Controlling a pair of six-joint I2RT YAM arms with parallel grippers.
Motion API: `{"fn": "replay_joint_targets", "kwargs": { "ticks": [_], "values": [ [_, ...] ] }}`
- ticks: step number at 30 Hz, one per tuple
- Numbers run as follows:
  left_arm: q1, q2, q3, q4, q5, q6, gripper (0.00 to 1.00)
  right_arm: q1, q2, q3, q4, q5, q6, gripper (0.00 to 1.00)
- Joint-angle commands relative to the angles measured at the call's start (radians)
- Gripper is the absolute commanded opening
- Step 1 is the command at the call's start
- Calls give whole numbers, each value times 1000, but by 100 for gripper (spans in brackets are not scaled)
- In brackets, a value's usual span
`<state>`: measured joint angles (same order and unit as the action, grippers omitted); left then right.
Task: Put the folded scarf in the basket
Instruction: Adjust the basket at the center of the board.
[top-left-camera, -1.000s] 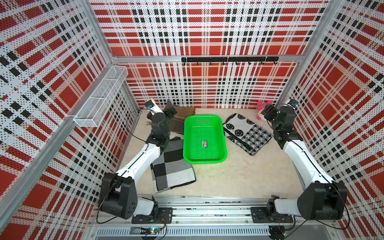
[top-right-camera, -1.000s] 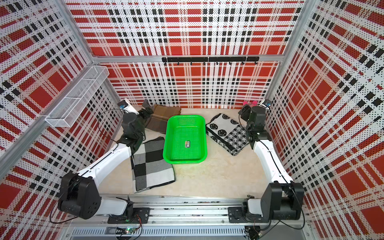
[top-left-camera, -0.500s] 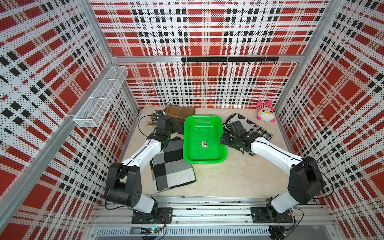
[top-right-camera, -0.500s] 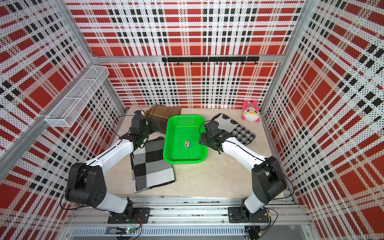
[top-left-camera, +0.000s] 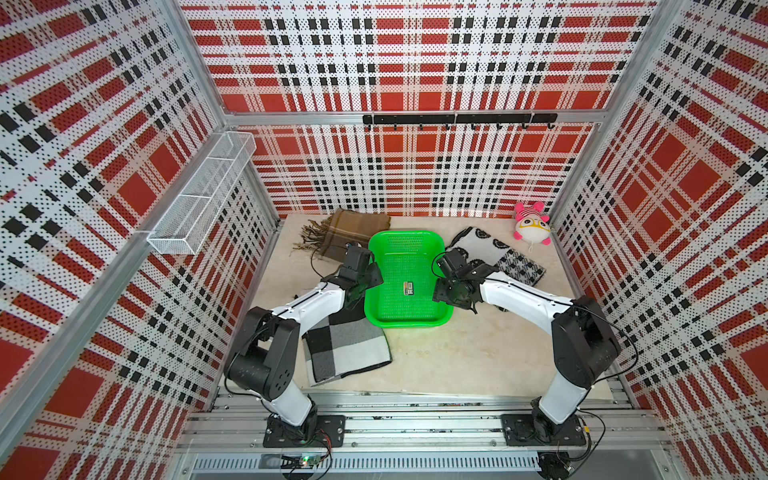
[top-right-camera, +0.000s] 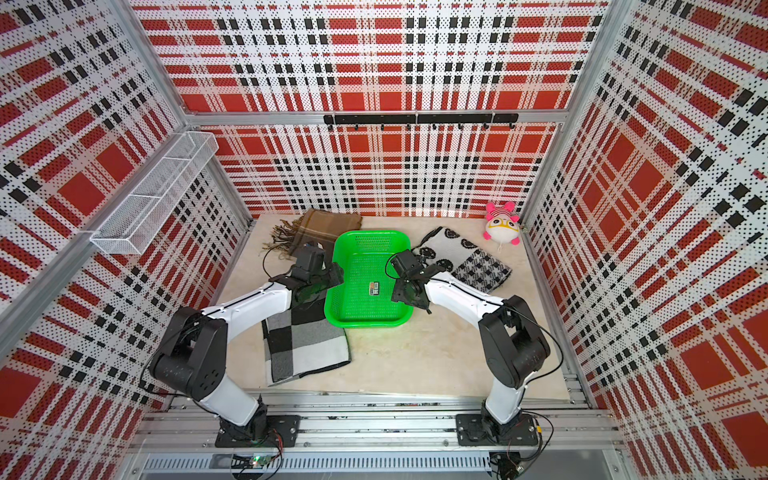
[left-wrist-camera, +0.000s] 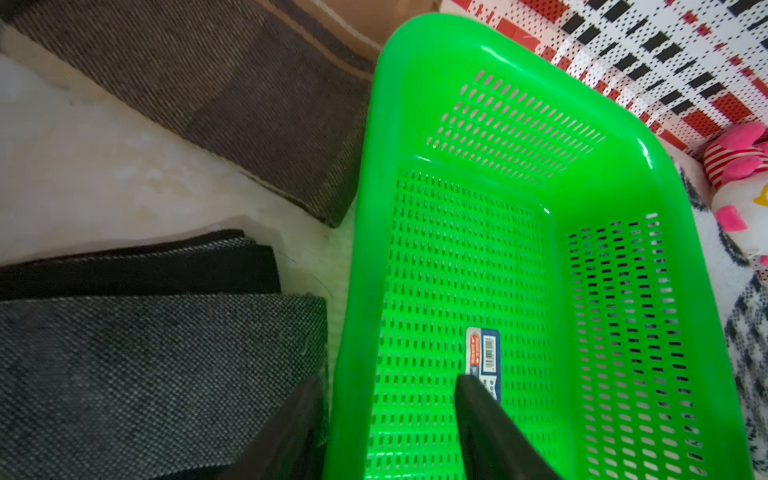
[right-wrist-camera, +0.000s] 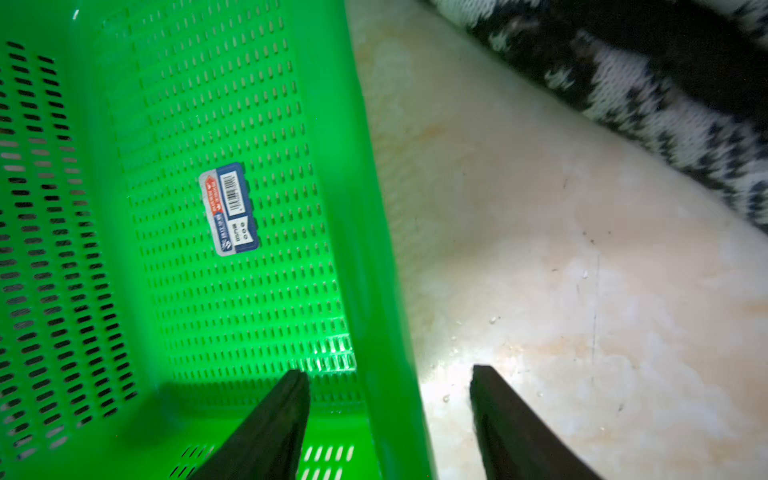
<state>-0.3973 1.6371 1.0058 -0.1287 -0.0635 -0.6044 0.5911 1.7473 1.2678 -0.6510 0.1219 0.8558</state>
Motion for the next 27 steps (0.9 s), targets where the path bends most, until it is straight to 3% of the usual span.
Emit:
{"fn": "replay_joint_targets", "kwargs": {
  "ticks": [1,8,20,22,27],
  "values": [
    [-34,23,-11,3,42,-49,55,-70,9,4,-58,56,-55,69],
    [-107,60,-3,64,115,-142,52,-221,27,28,-49,8,-172,69],
    [-211,110,47,119,133,-245,44,-312,125,167,-68,-3,-258,69],
    [-205,104,61,112,130,-240,48,-314,125,176,-68,7,-250,71],
    [-169,21,87,84,108,-232,75,-314,74,153,-62,16,-224,77]
  ]
}}
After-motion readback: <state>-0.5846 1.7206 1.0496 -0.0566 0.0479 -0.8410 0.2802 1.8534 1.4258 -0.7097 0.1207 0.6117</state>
